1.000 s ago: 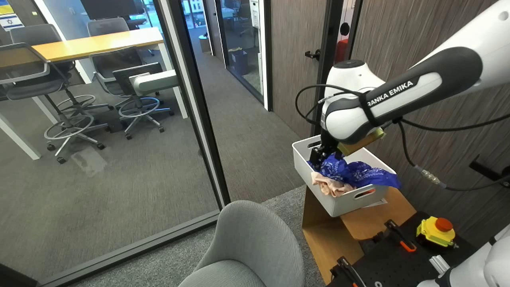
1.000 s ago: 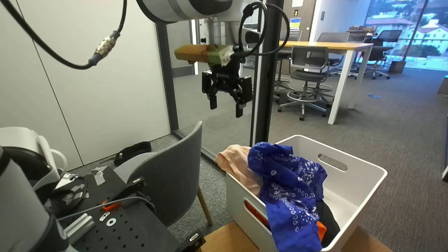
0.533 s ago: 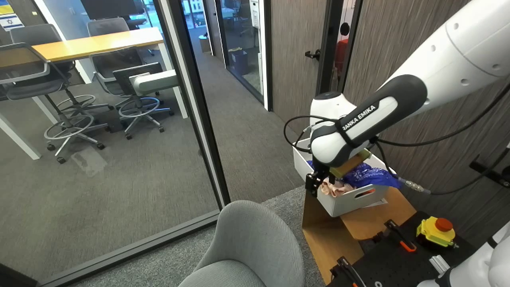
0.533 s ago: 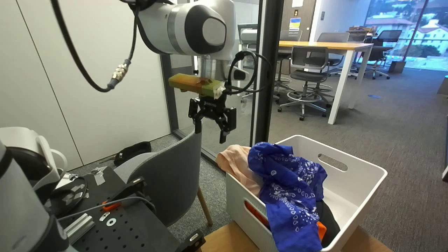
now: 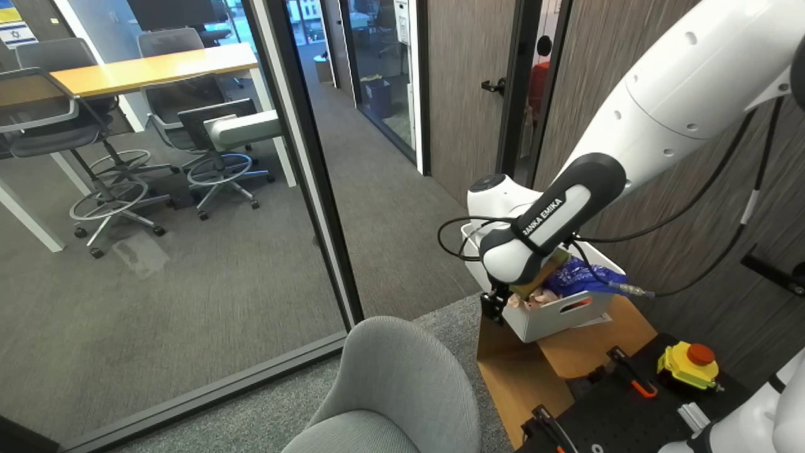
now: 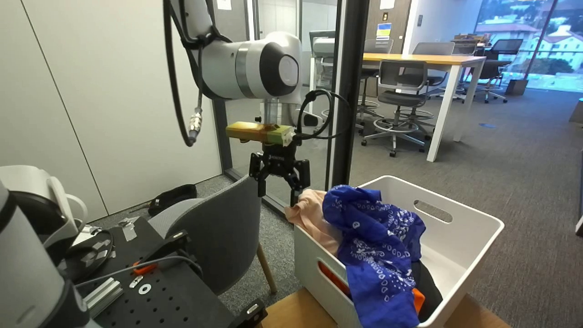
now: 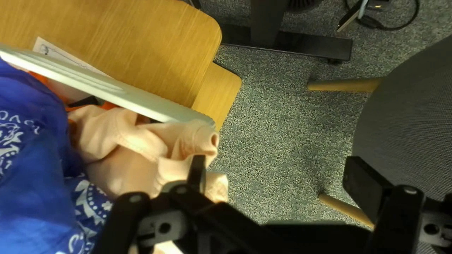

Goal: Remove the peach shirt from the white bin and hang it on the back of the chair

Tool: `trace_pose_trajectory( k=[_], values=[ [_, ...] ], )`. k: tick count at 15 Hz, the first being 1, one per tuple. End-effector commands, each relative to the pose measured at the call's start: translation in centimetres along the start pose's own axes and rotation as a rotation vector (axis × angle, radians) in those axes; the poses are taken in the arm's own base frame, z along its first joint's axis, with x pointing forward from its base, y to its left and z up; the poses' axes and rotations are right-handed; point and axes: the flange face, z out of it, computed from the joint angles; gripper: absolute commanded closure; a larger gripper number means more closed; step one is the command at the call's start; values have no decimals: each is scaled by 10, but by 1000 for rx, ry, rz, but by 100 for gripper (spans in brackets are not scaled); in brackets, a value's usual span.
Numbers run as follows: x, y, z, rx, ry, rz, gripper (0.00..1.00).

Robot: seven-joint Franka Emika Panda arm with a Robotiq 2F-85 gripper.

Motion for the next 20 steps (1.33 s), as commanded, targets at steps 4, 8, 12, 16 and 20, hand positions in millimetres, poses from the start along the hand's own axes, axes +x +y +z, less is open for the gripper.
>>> trace_pose_trajectory(
  k=[4,8,12,16,20],
  values=[
    [6,-32,-30,-84,-75,-56,0],
    [8,-39,-37,-163,-110,-59,0],
    [10,-19,-32,-271,-129,-18,0],
    [16,-7,-20,-292,-116,-4,0],
    [21,2,-12,-288,-77,8,0]
  ],
)
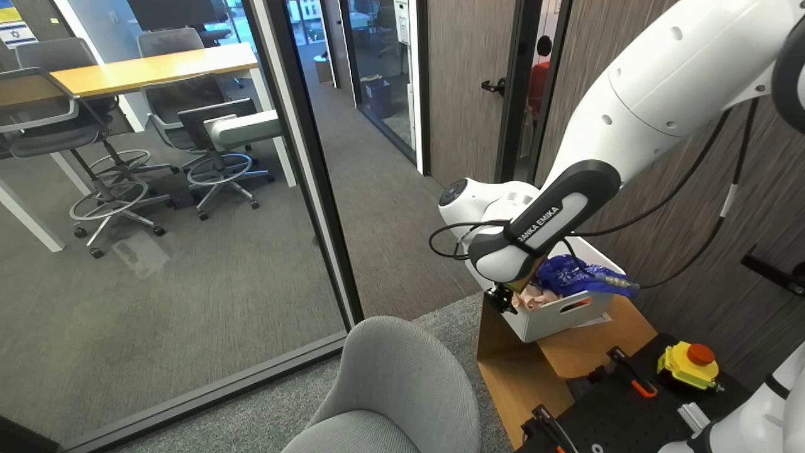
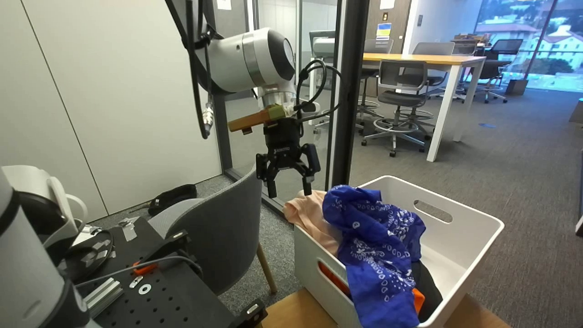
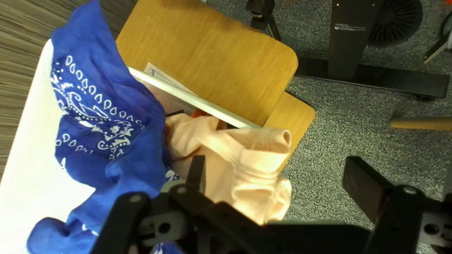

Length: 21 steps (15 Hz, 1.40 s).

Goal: Remove the peach shirt from the white bin and hang it on the back of the chair

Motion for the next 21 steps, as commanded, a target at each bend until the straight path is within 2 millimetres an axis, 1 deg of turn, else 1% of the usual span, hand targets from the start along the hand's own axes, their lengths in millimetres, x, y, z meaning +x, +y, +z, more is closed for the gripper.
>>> trace_pose_trajectory(
  k=[1,8,21],
  values=[
    [12,7,4,1,43,27,0],
    [22,10,10,31,102,58,0],
    [27,11,19,52,122,73,0]
  ],
)
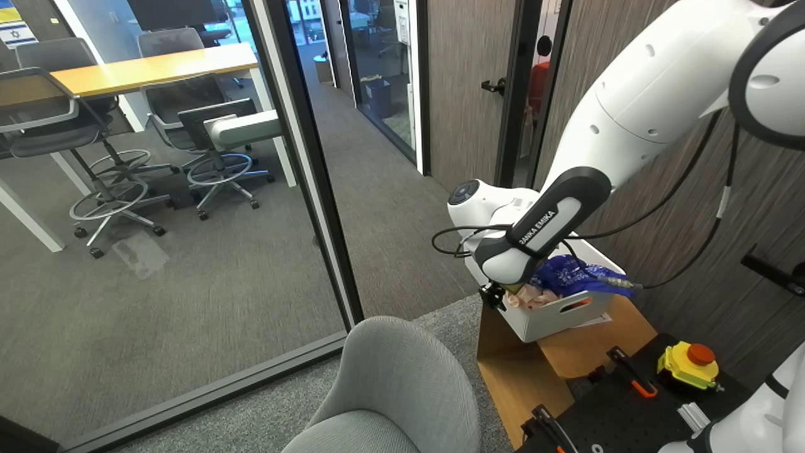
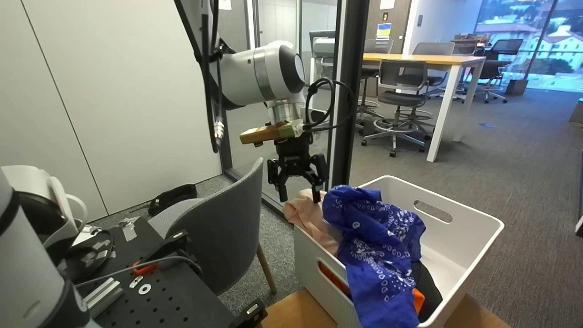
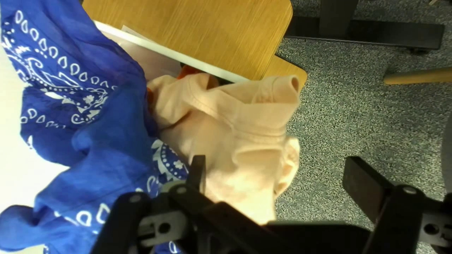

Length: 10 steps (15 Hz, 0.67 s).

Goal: Remove the peach shirt from the white bin and hang it on the back of the chair

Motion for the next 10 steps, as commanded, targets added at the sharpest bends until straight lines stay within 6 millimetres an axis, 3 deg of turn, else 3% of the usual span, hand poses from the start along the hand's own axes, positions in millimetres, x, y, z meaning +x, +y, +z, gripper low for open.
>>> trace_pose_trajectory(
  k=[1,8,9,10],
  values=[
    [6,3,2,-9,21,13,0],
    [5,4,3,-6,20,16,0],
    [5,4,3,-8,22,15,25],
    [5,4,3,-7,23,14,26]
  ],
)
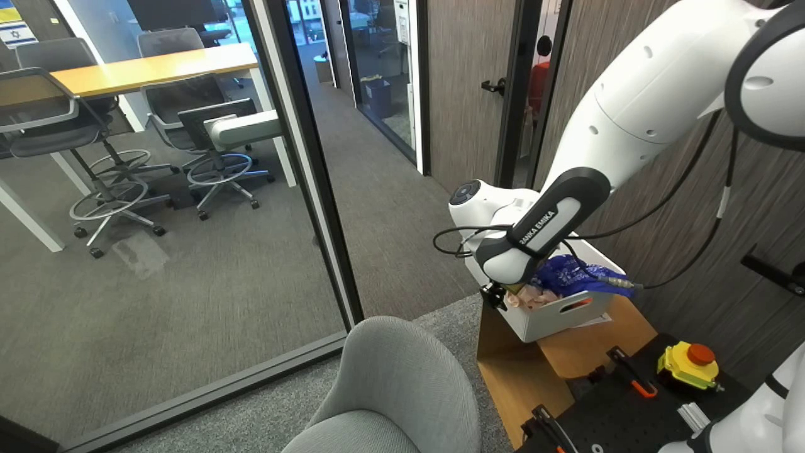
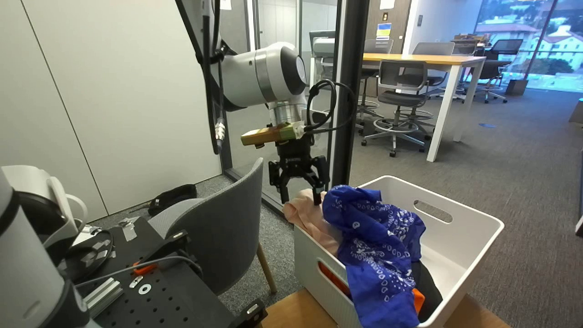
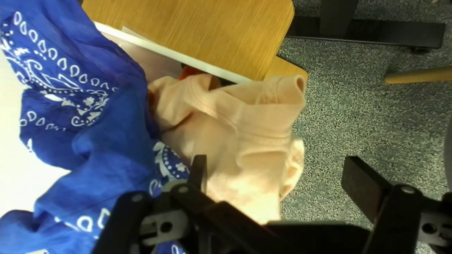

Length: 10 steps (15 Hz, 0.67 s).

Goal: Remove the peach shirt from the white bin and hang it on the back of the chair

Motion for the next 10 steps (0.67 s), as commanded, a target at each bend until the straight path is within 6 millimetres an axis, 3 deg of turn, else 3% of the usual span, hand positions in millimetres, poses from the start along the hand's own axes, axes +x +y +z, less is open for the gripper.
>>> trace_pose_trajectory(
  k=[1,7,10],
  values=[
    [5,1,-1,-9,25,8,32],
    [5,2,0,-6,30,8,81],
    [5,2,0,-4,30,10,95]
  ],
)
